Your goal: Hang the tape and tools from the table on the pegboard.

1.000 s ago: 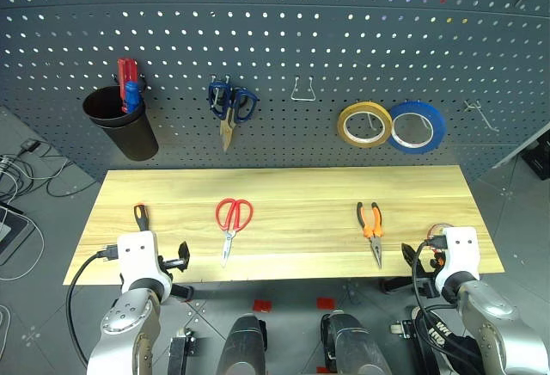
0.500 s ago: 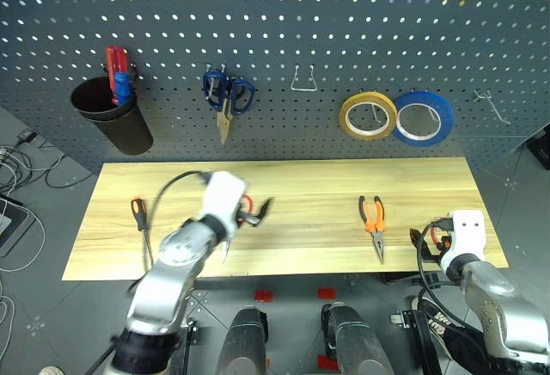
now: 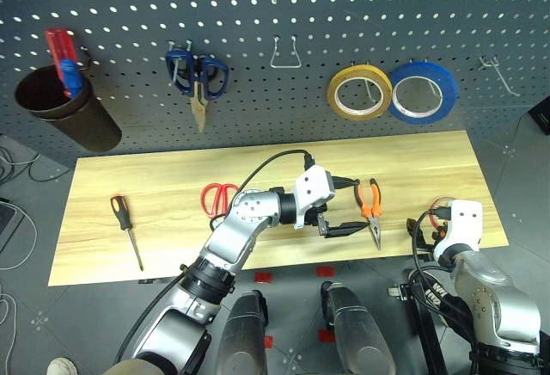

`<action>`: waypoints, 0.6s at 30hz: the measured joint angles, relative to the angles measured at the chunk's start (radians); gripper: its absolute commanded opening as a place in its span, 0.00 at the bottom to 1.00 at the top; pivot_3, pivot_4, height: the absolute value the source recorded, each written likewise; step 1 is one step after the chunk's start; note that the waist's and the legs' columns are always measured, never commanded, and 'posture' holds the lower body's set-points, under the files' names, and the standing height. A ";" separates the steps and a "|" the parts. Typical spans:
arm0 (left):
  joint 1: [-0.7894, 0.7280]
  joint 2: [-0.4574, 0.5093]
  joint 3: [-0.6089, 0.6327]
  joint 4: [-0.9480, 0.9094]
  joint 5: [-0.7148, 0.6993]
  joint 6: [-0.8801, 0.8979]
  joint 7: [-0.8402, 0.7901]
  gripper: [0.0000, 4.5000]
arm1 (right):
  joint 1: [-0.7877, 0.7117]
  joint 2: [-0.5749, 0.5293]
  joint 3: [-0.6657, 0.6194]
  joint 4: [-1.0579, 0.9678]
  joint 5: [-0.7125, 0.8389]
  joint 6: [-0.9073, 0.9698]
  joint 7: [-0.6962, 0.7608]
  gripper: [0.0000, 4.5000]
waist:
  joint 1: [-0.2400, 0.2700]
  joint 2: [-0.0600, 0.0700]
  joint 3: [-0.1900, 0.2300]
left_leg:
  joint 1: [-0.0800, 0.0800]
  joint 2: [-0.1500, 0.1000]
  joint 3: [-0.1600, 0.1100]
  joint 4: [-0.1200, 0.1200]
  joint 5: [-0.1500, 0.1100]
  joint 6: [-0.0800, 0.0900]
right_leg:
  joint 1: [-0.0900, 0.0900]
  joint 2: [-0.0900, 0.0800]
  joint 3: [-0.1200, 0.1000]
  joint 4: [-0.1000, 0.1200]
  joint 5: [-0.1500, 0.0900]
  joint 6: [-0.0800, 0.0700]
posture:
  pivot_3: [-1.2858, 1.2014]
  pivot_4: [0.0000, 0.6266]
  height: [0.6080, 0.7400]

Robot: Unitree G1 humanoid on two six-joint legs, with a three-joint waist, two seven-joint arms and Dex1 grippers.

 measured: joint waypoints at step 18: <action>-0.047 -0.084 -0.008 0.141 0.016 -0.128 -0.106 0.99 | -0.114 -0.020 -0.010 0.131 -0.002 -0.012 0.012 1.00 | -0.022 0.000 0.042 | 0.001 0.001 0.002 0.000 0.000 -0.001 | -0.001 0.000 0.002 0.001 0.000 0.001 | 0.47 0.88 1.00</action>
